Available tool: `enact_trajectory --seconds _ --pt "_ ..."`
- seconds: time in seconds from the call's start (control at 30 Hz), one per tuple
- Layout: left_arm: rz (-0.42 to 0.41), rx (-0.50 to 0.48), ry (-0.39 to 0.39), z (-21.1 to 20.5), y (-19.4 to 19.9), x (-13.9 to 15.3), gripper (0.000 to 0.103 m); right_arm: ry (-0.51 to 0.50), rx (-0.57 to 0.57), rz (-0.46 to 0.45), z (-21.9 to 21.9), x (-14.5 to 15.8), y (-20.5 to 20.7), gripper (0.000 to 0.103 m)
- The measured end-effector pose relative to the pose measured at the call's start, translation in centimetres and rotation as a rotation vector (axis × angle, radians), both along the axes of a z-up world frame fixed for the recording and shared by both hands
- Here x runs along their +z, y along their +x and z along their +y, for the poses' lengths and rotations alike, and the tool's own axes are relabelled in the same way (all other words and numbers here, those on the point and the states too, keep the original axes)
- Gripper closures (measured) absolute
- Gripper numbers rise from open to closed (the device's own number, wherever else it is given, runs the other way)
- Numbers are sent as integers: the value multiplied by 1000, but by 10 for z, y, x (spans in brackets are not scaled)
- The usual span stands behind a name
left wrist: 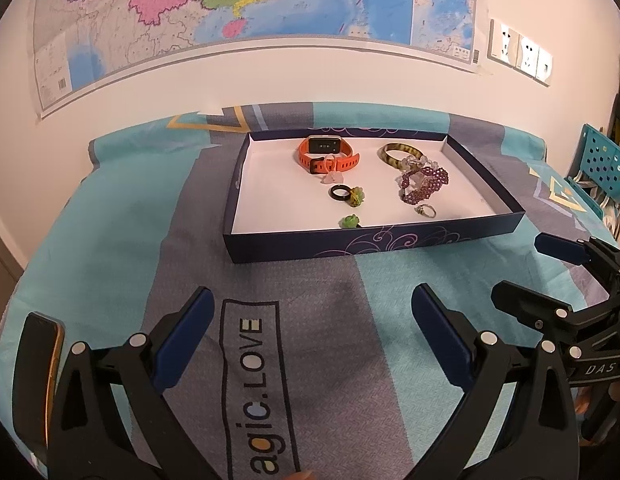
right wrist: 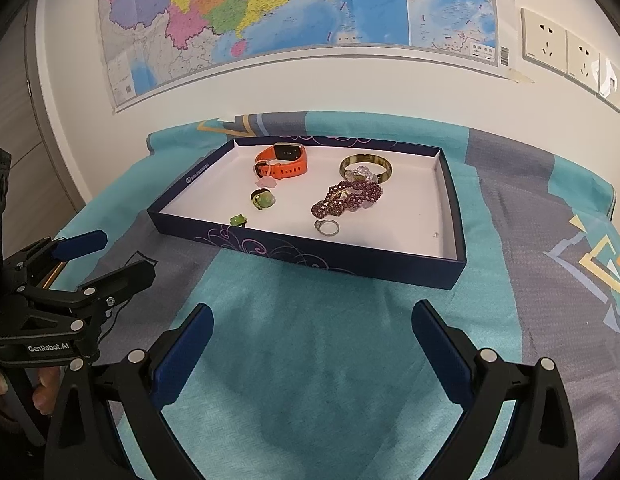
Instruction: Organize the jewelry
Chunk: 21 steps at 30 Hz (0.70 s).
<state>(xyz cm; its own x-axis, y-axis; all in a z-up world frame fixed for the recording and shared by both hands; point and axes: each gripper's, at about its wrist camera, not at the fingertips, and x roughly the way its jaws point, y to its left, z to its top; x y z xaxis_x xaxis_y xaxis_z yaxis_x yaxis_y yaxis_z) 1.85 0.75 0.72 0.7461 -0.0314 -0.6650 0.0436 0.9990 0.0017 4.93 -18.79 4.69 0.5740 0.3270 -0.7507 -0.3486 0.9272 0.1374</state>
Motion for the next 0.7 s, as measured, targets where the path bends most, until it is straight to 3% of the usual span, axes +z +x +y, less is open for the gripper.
enact_trajectory --seconds 0.7 --pt "4 3 7 -3 1 -2 6 0 0 8 0 -1 1 7"
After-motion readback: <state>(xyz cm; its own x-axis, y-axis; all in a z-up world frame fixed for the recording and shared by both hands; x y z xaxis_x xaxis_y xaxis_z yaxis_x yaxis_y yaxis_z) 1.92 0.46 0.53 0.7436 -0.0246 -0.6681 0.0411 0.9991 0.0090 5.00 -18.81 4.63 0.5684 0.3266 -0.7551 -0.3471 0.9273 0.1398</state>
